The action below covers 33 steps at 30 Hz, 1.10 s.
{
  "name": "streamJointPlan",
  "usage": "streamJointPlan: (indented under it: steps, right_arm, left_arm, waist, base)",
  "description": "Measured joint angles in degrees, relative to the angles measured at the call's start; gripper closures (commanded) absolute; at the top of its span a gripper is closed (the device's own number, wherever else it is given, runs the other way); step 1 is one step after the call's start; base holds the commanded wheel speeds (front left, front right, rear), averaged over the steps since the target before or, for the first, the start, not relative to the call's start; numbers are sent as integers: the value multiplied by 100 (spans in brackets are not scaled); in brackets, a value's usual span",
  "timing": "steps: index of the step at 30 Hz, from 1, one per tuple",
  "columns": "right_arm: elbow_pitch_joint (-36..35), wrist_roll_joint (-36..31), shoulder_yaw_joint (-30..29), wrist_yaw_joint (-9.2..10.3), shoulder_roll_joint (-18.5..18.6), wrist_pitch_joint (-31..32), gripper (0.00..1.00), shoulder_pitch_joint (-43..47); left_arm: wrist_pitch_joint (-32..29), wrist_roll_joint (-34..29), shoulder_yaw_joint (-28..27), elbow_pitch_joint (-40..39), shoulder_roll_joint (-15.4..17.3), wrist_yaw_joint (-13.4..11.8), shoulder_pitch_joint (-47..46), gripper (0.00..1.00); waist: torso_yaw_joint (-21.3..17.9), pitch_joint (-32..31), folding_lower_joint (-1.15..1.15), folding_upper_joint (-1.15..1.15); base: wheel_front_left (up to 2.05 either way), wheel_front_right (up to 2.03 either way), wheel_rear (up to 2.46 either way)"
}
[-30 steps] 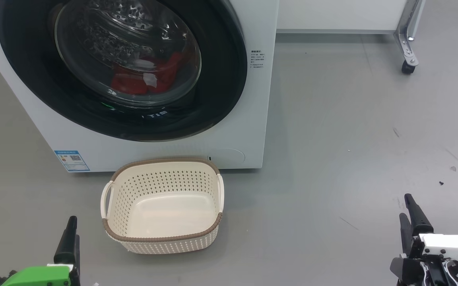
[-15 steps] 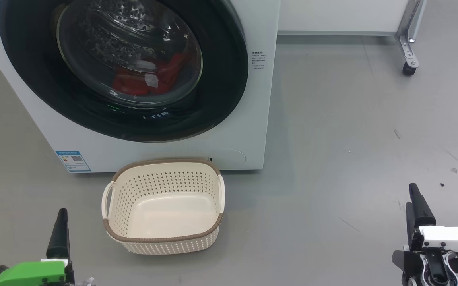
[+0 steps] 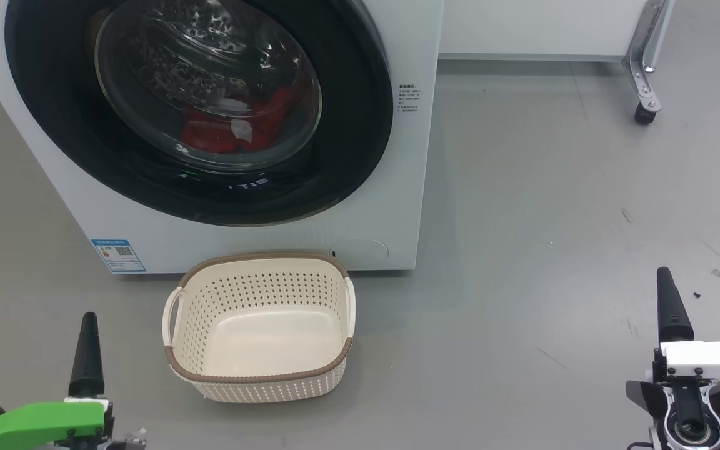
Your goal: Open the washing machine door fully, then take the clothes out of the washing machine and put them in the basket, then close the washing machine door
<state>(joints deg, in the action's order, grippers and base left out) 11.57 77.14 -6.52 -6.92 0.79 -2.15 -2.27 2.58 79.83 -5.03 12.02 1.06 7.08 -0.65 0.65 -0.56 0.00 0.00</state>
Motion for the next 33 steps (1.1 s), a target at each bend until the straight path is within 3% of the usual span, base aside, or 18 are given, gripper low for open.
streamJointPlan:
  steps: [8,22,33]
  right_arm:
    - [-101,-609,136,0,10,-122,0,-1]
    - [-277,-2039,478,4,109,-374,0,-79]
    - [-276,-3183,764,155,166,-549,0,-81]
  left_arm:
    - [114,-468,65,-121,7,0,5,0]
    - [355,-1893,294,-420,10,0,10,0]
    - [517,-3241,542,-558,20,-27,18,0]
  waist:
    - [22,-16,0,0]
    - [65,29,0,0]
    - [84,38,0,0]
  base:
    - [0,0,0]
    - [0,0,0]
    - [0,0,0]
